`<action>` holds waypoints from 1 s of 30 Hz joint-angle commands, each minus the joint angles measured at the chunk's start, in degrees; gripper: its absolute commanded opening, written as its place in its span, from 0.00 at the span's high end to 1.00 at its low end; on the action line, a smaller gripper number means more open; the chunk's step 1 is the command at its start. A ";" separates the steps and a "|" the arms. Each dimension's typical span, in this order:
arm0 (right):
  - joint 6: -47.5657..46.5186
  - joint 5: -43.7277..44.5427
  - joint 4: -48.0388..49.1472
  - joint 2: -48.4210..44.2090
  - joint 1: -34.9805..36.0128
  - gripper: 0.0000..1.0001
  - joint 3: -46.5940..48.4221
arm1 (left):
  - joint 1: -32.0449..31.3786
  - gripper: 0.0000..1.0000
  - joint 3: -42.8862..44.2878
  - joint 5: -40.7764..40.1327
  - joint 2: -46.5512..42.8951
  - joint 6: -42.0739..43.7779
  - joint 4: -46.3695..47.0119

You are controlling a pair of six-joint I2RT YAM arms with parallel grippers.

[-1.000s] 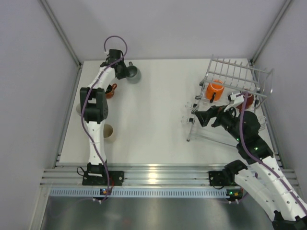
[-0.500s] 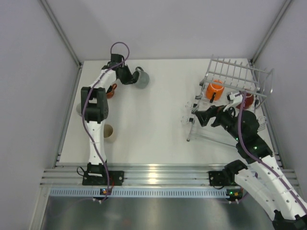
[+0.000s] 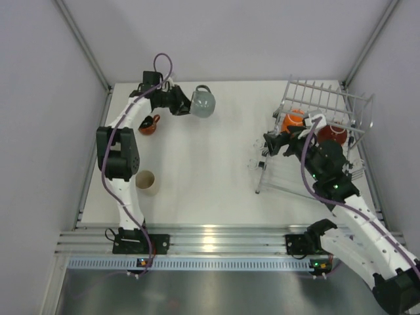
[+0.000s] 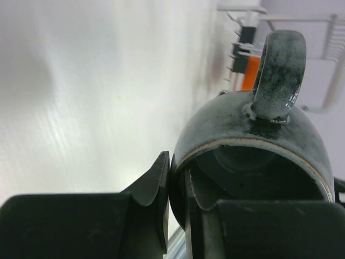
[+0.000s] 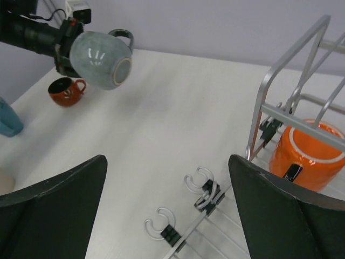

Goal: Load the cups into the dish rack

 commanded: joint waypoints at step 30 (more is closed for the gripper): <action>-81.10 -10.89 28.96 -2.70 22.65 0.34 -14.82 | -19.40 1.00 -40.03 20.51 -47.13 -2.71 5.15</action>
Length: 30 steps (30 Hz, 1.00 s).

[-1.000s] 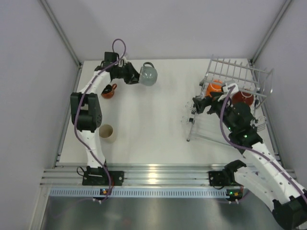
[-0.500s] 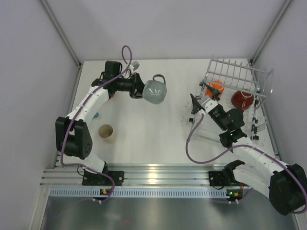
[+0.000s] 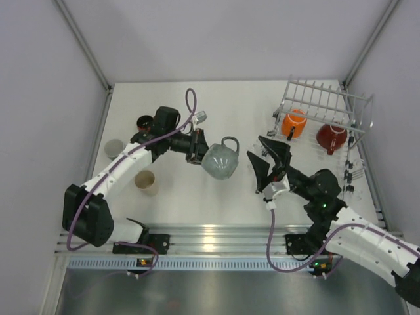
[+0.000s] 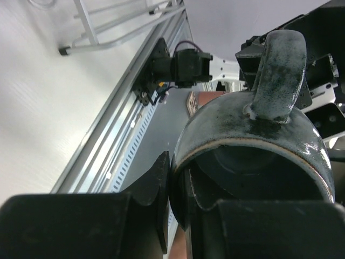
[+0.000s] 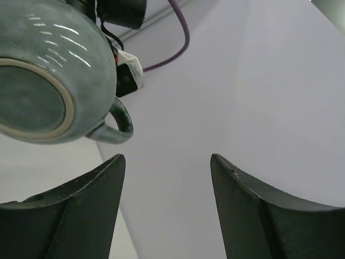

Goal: Load the cups into the dish rack

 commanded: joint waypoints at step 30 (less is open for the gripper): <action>-31.38 19.15 -3.26 11.52 22.16 0.49 -0.01 | -4.83 1.00 -11.17 6.47 -9.48 -9.22 3.05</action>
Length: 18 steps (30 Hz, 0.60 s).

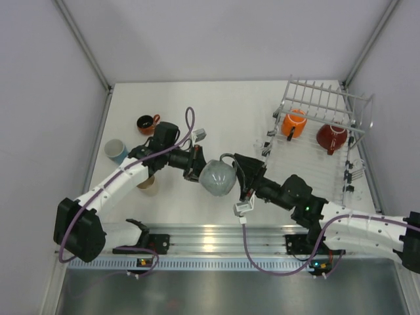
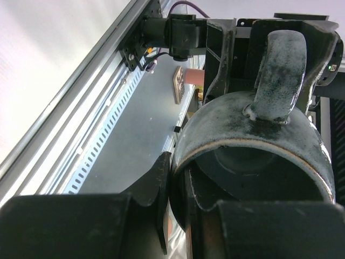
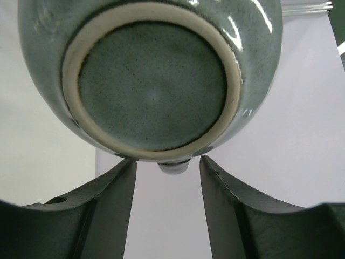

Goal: Load the cups into the dish rack

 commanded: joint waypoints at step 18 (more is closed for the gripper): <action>-8.74 0.36 11.19 4.66 8.49 0.98 -2.16 | -3.39 1.00 -1.74 7.23 -2.32 -7.74 3.14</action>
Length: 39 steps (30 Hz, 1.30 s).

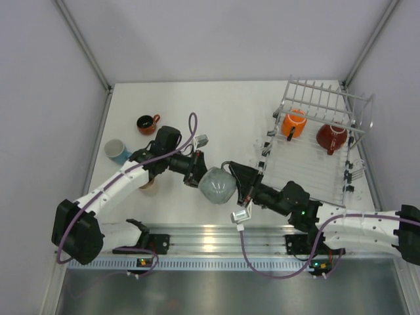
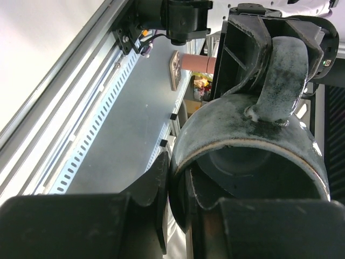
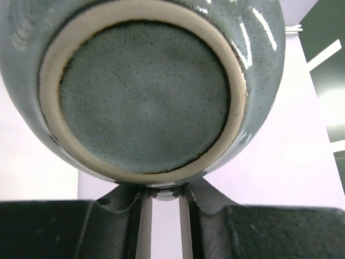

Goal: Load the cups into the dish rack

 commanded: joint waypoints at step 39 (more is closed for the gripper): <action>18.90 14.22 24.81 8.78 -0.57 1.00 -8.46 | 1.15 0.05 13.85 -10.10 13.41 -10.56 2.94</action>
